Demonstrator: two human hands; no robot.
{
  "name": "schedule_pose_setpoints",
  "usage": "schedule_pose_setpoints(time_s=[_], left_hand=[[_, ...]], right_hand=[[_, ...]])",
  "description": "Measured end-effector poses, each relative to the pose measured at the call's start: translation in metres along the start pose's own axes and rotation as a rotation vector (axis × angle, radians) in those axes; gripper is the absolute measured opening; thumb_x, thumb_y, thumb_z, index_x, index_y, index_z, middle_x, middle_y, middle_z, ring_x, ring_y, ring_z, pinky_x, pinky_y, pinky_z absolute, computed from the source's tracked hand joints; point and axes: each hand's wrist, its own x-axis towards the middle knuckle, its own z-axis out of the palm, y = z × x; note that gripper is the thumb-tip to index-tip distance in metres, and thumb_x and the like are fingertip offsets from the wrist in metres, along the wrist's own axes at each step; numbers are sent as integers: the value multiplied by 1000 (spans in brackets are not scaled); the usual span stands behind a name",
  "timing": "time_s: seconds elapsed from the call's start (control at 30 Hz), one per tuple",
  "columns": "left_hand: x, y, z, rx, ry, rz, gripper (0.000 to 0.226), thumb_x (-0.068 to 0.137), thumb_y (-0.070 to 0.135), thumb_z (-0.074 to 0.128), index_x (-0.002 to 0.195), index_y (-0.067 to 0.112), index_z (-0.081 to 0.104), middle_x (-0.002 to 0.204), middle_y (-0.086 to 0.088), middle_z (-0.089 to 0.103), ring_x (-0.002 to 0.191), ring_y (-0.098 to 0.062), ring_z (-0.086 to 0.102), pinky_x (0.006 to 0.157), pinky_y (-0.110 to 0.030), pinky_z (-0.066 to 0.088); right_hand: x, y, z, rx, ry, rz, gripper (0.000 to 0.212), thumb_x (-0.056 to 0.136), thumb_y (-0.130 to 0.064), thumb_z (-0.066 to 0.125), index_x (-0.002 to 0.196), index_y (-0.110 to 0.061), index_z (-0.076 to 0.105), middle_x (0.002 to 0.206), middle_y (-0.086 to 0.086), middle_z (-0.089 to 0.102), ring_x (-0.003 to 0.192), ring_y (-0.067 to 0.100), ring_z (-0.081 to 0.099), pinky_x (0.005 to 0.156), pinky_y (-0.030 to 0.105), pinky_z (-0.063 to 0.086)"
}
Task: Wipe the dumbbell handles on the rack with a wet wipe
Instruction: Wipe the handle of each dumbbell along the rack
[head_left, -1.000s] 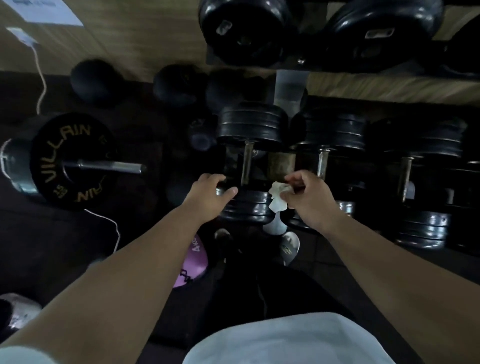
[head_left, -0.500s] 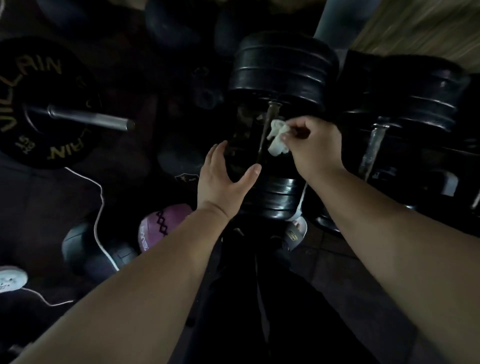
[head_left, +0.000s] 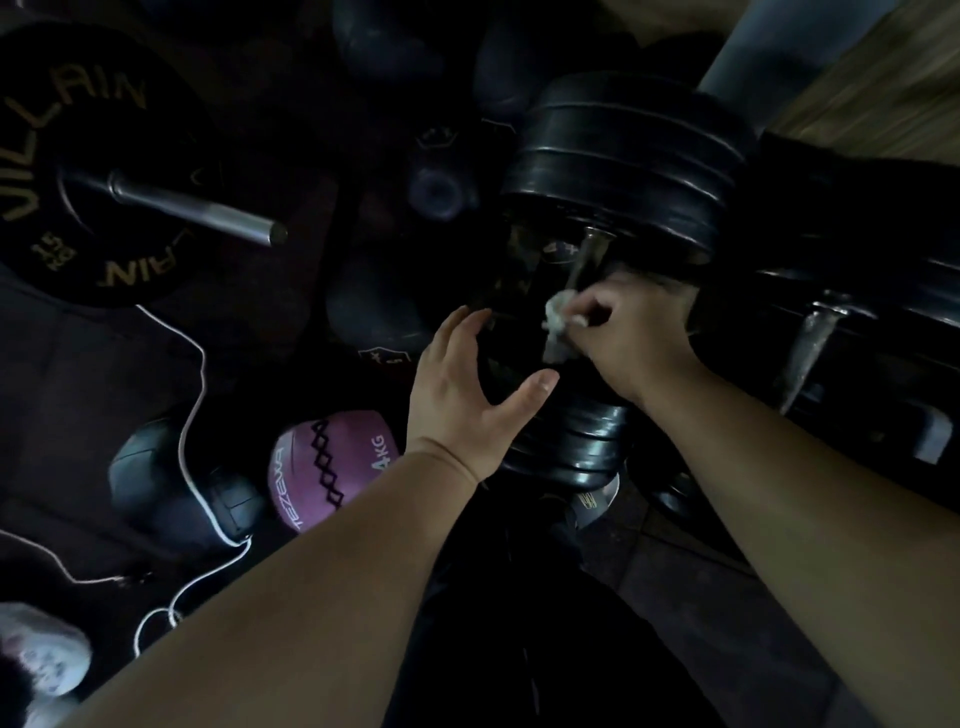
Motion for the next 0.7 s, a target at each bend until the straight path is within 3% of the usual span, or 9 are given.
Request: schedule_pose_setpoints(time_s=[0.1,0.27,0.33,0.4,0.47,0.53,0.63,0.7], left_hand=[[-1,1,0,14,-10,4,108,74,93,45,155,22,38,164,3,33,150,-13,32,122,-40,35],[-2,1,-1,5,-4,-2,108,74,95,41,154,22,39,163,3,35,150,-13,33,122,-41,35],[-2,1,0,16,-2,-5,107,75,94,43,154,22,40,162,3,36,149,-14,34,121,-42,36],[-3,0,1,11,-1,-12,102,76,89,47,153,22,41,162,3,36,149,-15,34,121,-44,36],[-2,0,2,1,5,-11,100,77,87,48,152,22,42,162,4,37,149,-15,34,121,-44,36],[-3,-1,2,4,11,-6,99,77,88,48,152,23,42,162,4,37,149,-14,35,121,-44,36],[-4,0,2,1,12,-7,100,77,90,47,153,25,41,162,6,36,149,-13,35,121,-42,36],[-4,0,3,-9,21,-6,101,76,91,46,152,25,42,162,7,37,148,-13,35,120,-42,37]], right_hand=[[-6,3,-1,34,-24,3,11,87,-20,74,88,-29,68,92,-20,61,87,-10,57,66,0,38],[-2,-9,-4,177,322,149,11,87,-32,73,93,-27,67,87,-18,64,83,-7,59,69,8,44],[-5,-6,-1,228,245,171,9,87,-33,74,92,-27,69,87,-18,66,83,-8,61,69,6,46],[-10,3,3,214,67,161,8,85,-28,77,90,-27,72,85,-17,67,80,-9,62,66,4,44],[-12,8,3,169,-49,142,10,83,-25,80,89,-26,72,85,-15,69,79,-6,63,70,11,46],[-7,7,0,134,5,102,16,82,-24,80,93,-26,69,87,-13,68,82,-3,64,72,16,50],[1,-4,-7,173,175,92,29,84,-24,77,110,-27,64,93,-13,68,84,-5,63,67,6,47],[2,-8,-7,157,204,101,24,86,-25,75,108,-27,67,96,-14,69,87,-6,63,70,6,47]])
